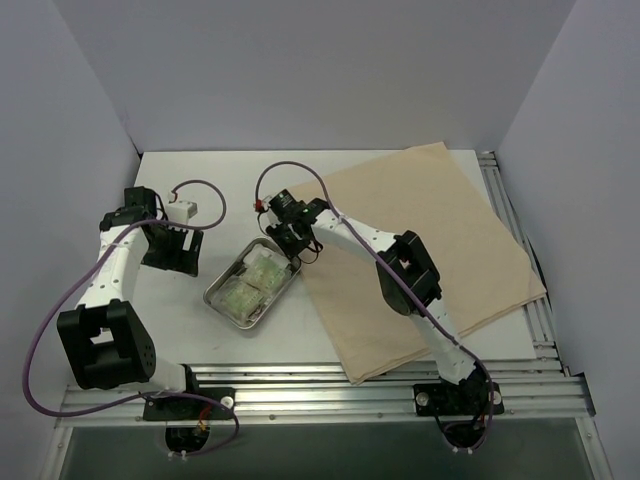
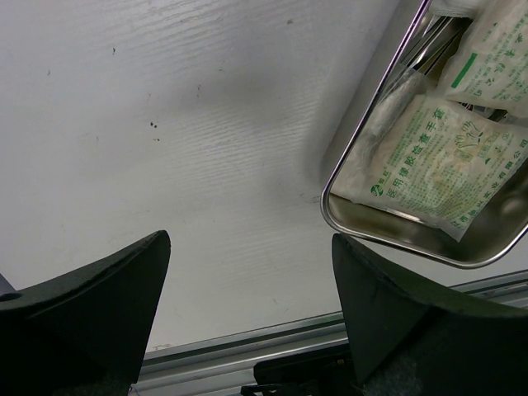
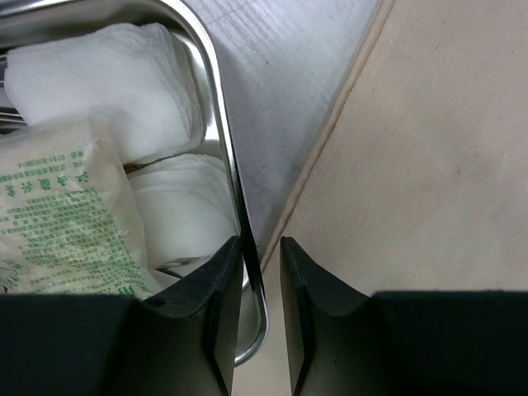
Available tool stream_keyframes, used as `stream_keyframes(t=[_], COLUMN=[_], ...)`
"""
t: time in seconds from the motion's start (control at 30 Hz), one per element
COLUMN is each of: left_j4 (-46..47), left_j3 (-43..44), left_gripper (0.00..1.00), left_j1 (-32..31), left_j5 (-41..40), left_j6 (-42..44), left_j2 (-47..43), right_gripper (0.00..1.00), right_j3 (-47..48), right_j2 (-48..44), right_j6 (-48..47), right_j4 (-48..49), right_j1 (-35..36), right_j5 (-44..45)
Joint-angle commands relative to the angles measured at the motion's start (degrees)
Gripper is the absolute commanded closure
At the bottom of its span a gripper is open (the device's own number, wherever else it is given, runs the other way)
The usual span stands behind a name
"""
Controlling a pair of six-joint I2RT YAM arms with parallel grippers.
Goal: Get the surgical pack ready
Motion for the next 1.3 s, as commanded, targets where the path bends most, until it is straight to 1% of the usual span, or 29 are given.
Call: stream_keyframes(t=[0.0,0.13,0.2,0.23,0.33,0.5,0.63,0.77,0.97,1.1,1.27], left_j4=[0.2,0.29,0.37,0.37,0.55,0.72,0.64,0.73,0.99,0.9,0.81], left_j3=[0.44,0.09,-0.17,-0.17,-0.09,0.0,-0.09,0.0,0.62,1.06,1.32], left_gripper=[0.11,0.11,0.11,0.11,0.11,0.11,0.11,0.11,0.11,0.11,0.11], left_j1=[-0.16,-0.16,-0.16,-0.07,-0.16,-0.16,-0.25,-0.07,-0.07,-0.07,-0.07], left_j5=[0.33,0.15,-0.02,-0.11,-0.29,-0.2,-0.46,-1.07,-1.25,-1.52,-1.78], left_j6=[-0.23,-0.32,-0.05,-0.05,-0.05,0.04,0.39,0.91,1.0,1.09,1.26], left_j2=[-0.66,-1.11,-1.19,-1.19,-0.93,-0.84,-0.93,-1.19,-0.84,-0.93,-0.93], right_gripper=[0.8,0.85,0.9,0.94,1.0,1.0,1.0,1.0,1.0,1.0,1.0], right_j3=[3.43,4.57,4.66,4.66,4.57,3.79,1.15,-2.18,-10.35,-13.53,-18.1], right_j2=[1.74,2.8,2.8,2.8,2.62,1.04,-1.68,-5.28,-11.42,-13.72,-17.14], right_j6=[-0.34,-0.26,-0.26,-0.26,-0.26,0.27,0.54,3.52,9.14,11.43,14.94], right_j4=[-0.92,-1.09,-0.92,-1.0,-1.09,-0.39,2.5,5.93,14.27,17.79,22.37], right_j1=[-0.03,0.06,0.06,0.14,0.14,0.32,0.32,-0.47,-4.86,-7.41,-9.79], right_j5=[0.81,1.25,1.17,1.17,1.08,0.73,0.55,-1.73,-9.9,-9.64,-12.01])
